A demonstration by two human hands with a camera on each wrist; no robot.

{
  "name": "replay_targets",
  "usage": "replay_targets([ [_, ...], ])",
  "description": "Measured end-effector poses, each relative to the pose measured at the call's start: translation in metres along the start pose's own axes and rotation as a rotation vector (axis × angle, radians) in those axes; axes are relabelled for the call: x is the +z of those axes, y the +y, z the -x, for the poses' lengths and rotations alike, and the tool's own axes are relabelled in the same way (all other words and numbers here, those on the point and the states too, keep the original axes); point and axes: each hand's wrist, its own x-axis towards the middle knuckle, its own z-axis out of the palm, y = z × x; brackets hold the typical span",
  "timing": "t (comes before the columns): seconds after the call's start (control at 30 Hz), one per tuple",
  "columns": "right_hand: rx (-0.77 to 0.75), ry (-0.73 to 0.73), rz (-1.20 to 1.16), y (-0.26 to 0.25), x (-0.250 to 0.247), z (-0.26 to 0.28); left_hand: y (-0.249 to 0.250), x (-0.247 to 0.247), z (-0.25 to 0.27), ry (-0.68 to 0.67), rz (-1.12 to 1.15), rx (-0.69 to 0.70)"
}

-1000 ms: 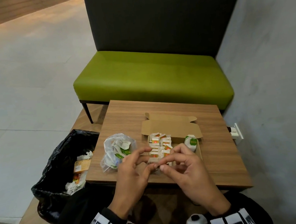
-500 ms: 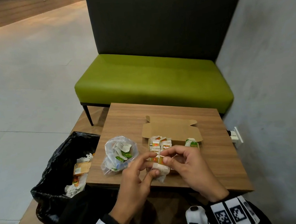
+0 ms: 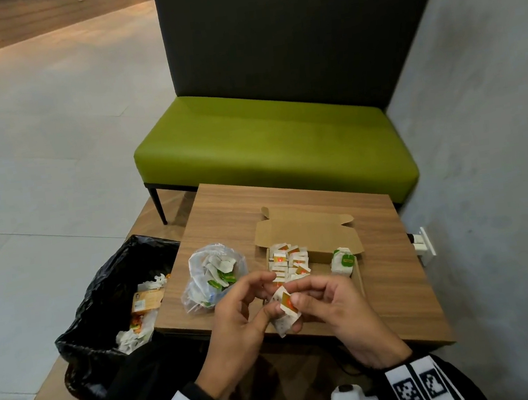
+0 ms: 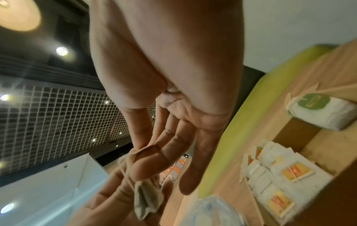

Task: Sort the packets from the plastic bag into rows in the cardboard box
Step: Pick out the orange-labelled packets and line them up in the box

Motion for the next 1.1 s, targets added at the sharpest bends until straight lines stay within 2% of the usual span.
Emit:
replay_targets([
  [0.13, -0.008, 0.100, -0.096, 0.000, 0.005, 0.000, -0.002, 0.003, -0.002, 0.042, -0.128, 0.093],
  [0.23, -0.030, 0.197, -0.140, 0.000, 0.010, -0.001, 0.002, 0.004, 0.003, 0.005, -0.213, 0.151],
  [0.33, -0.058, 0.251, -0.144, 0.001, 0.015, -0.001, 0.001, 0.007, 0.010, -0.042, -0.210, 0.059],
  [0.5, -0.079, 0.242, -0.086, 0.003, 0.020, 0.001, -0.007, 0.013, 0.013, 0.009, -0.143, -0.077],
  [0.73, -0.027, 0.112, 0.280, -0.001, 0.002, -0.001, -0.012, 0.010, 0.011, -0.072, -0.061, -0.237],
  [0.87, -0.205, 0.192, 0.700, -0.003, -0.005, -0.004, -0.013, 0.011, 0.012, -0.073, -0.089, -0.253],
  [0.97, -0.302, 0.219, 0.860, 0.000, -0.005, -0.007, -0.011, 0.015, 0.013, -0.061, -0.039, -0.280],
  [1.1, -0.388, 0.220, 1.059, 0.006, -0.001, -0.009, -0.012, 0.021, 0.012, 0.045, -0.016, -0.319],
])
